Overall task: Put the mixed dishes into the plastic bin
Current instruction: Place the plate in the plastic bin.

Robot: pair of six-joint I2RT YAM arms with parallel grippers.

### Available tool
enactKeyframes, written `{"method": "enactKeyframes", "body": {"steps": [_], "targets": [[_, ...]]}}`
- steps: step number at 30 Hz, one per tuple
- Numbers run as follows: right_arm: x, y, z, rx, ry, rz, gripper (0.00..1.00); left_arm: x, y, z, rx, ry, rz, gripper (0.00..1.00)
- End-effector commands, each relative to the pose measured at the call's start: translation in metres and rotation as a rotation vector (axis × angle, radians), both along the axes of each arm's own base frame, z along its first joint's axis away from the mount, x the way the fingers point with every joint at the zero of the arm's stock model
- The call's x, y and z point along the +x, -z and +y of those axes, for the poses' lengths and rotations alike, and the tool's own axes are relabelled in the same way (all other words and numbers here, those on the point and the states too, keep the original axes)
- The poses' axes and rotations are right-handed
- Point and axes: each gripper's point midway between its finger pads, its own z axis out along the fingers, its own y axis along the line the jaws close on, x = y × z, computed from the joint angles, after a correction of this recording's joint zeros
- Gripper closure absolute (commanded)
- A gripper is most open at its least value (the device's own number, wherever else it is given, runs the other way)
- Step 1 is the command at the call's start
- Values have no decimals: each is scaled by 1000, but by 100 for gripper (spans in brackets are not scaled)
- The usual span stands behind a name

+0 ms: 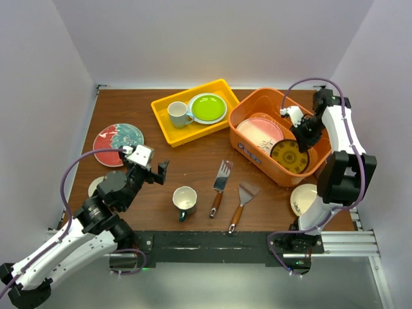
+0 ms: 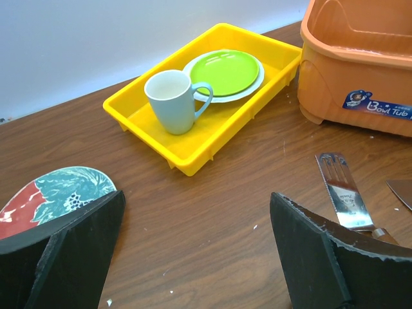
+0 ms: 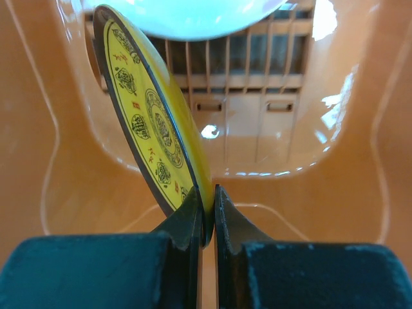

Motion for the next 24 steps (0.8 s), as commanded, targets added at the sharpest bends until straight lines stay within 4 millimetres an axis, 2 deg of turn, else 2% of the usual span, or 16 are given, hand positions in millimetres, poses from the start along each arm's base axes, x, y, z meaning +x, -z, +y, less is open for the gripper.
{"method": "enactKeyframes", "body": {"steps": [1,8,14,17,21,24], "targets": [[-14,8,-9,-47,-44,99,100,4,-8,0,-31,-11,-27,0],[-18,49,-11,-55,-28,178,98,5,-6,0,-25,-14,-23,0],[-18,66,-14,-67,-10,193,87,7,-4,-1,-19,-17,-16,0],[-13,63,-14,-71,3,163,77,7,-3,-1,-17,-17,-14,0],[-3,52,-17,-82,34,98,57,7,-3,-1,-18,-17,-13,0],[5,40,-16,-81,63,40,47,7,-3,-1,-18,-17,-13,0]]}}
